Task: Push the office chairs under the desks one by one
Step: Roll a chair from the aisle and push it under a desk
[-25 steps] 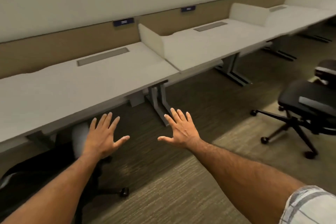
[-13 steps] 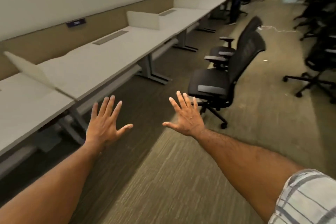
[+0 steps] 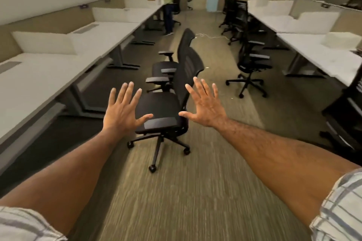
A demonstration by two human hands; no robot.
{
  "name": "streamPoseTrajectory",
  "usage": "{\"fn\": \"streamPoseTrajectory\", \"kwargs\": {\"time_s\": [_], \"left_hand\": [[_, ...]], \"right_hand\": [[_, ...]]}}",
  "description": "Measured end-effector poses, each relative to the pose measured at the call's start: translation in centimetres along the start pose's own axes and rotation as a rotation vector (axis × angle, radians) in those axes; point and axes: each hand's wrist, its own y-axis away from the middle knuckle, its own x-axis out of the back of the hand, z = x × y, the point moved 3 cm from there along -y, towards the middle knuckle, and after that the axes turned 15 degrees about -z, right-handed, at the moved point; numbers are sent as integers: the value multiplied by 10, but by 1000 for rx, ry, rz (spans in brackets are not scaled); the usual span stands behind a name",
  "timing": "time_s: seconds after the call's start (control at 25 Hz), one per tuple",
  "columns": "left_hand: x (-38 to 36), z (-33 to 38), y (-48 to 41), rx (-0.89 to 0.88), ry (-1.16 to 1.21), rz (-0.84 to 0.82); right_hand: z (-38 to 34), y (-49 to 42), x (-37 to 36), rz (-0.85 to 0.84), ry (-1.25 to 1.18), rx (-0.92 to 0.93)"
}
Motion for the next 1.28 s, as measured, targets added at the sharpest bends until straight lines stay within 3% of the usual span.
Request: {"fn": "streamPoseTrajectory", "kwargs": {"time_s": [0.28, 0.68, 1.28], "left_hand": [[-23, 103, -165, -126, 24, -28], [-38, 227, -326, 22, 74, -51], [-103, 225, -552, 279, 162, -135]], "right_hand": [[159, -65, -43, -96, -7, -148], [369, -189, -55, -175, -25, -2], [457, -456, -114, -221, -24, 288]]}}
